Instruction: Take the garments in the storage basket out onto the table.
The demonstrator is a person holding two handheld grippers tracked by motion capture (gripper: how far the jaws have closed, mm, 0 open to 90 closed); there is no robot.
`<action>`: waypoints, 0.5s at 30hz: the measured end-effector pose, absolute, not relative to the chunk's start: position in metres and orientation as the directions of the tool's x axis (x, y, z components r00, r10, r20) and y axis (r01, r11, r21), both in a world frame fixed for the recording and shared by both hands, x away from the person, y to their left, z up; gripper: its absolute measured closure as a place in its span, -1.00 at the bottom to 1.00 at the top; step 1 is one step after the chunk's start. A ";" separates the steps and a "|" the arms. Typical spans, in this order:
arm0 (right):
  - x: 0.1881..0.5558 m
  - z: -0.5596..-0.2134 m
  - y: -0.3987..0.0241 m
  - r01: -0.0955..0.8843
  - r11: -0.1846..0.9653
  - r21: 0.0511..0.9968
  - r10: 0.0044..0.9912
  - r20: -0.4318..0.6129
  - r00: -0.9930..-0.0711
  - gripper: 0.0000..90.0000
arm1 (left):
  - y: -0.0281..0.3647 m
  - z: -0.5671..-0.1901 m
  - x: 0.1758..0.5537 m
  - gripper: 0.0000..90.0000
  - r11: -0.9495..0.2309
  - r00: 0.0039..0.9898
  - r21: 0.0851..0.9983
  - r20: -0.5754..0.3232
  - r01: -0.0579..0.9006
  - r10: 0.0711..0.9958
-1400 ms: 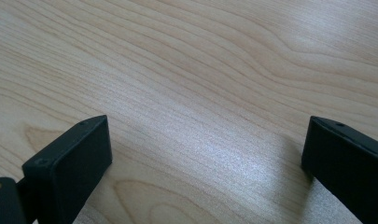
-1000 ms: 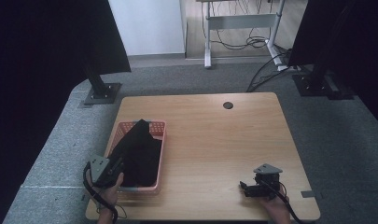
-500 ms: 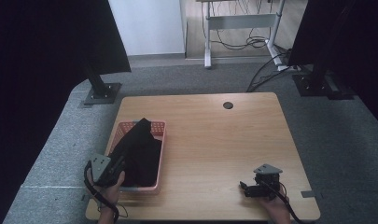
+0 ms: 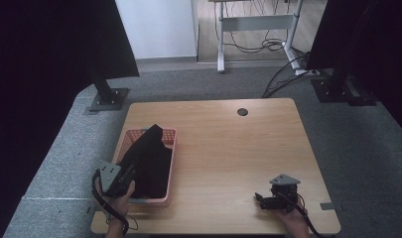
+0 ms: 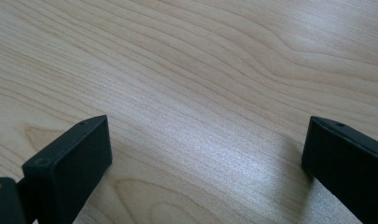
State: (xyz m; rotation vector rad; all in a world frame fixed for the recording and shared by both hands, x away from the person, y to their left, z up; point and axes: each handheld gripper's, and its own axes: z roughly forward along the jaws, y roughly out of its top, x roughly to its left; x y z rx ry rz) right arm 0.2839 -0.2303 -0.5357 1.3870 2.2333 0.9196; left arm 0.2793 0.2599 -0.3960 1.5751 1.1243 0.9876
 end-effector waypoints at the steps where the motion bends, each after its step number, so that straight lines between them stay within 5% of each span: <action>1: 0.284 -0.536 -0.230 0.658 0.309 0.687 0.889 0.039 -0.457 -0.98 | 0.260 -0.395 0.279 0.64 -0.145 0.256 0.967 0.088 0.211 0.963; 15: 0.284 -0.536 -0.230 0.658 0.309 0.686 0.888 0.039 -0.457 -0.98 | 0.260 -0.387 0.284 0.64 -0.126 0.253 0.973 0.075 0.195 0.965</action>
